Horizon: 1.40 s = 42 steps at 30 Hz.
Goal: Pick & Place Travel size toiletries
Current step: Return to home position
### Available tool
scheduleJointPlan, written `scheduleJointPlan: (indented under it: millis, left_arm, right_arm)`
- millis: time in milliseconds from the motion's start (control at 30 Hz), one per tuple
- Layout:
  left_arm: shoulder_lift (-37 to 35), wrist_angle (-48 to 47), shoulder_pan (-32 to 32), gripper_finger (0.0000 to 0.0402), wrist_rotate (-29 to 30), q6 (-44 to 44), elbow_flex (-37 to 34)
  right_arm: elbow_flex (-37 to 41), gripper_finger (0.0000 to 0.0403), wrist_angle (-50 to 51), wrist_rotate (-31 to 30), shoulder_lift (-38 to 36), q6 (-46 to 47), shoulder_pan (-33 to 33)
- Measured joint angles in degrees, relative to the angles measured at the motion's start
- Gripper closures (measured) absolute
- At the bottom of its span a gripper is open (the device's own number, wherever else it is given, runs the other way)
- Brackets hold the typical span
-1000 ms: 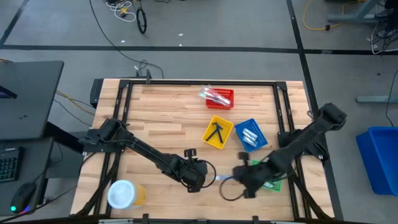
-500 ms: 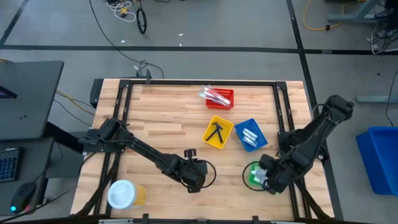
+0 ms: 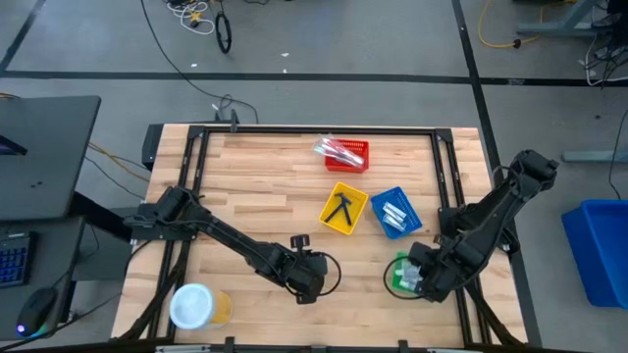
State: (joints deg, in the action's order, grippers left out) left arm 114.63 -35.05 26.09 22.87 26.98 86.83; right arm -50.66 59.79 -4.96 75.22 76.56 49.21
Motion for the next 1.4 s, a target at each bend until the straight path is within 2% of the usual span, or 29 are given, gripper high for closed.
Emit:
scheduleJointPlan:
  millis: [200, 367, 500, 567, 667, 800, 933, 1067, 1200, 1300, 1400]
  left_arm:
    - [0.00, 0.00, 0.00, 0.0257, 0.02, -0.58, 0.00]
    - [0.00, 0.00, 0.00, 0.0257, 0.18, -5.34, 0.00]
    - [0.00, -1.49, 0.08, 0.0255, -1.71, -5.57, 0.02]
    - [-0.03, -4.34, 0.17, 0.0256, -2.46, -6.52, 0.02]
    - [-1.84, -11.70, 0.24, 0.0258, 1.77, -0.82, 0.02]
    - [-5.58, -23.61, 0.43, 0.0256, 11.75, 8.49, 0.02]
    - [-11.04, -32.59, 1.69, 0.0256, 21.40, 13.33, 0.03]
    - [-19.05, -41.07, 2.53, 0.0258, 24.06, 18.32, 0.04]
    - [-28.82, -45.22, 3.53, 0.0257, 26.19, 20.37, 0.04]
    - [-36.30, -44.46, 4.21, 0.0255, 26.69, 17.61, -0.70]
    - [-44.26, -42.45, 4.73, 0.0256, 26.17, 14.31, -4.93]
  right_arm:
    - [0.57, 0.0337, -0.47, 0.36, 0.00, 0.98, -0.27]
    - [0.57, 0.0335, -2.53, 0.85, -0.11, 0.70, -2.22]
    - [0.57, 0.0336, -3.09, 1.98, -0.12, -4.12, -4.30]
    - [0.57, 0.0336, -3.10, 0.64, -0.16, -6.31, -5.84]
    - [-0.30, 0.0334, -1.52, -0.52, -0.37, -14.85, -8.68]
    - [-2.36, 0.0334, 2.09, -2.03, -0.42, -17.30, -12.31]
    - [-5.57, 0.0332, 2.59, -11.00, -0.44, -24.43, -15.74]
    - [-9.38, 0.0333, 2.41, -16.63, -0.53, -33.37, -18.56]
    - [-12.13, 0.0332, 0.54, -18.00, -2.24, -41.77, -21.16]
    - [-12.28, 0.0332, -2.93, -18.03, -5.34, -48.82, -23.37]
    - [-12.13, 0.0333, -6.51, -17.51, -9.22, -55.44, -25.73]
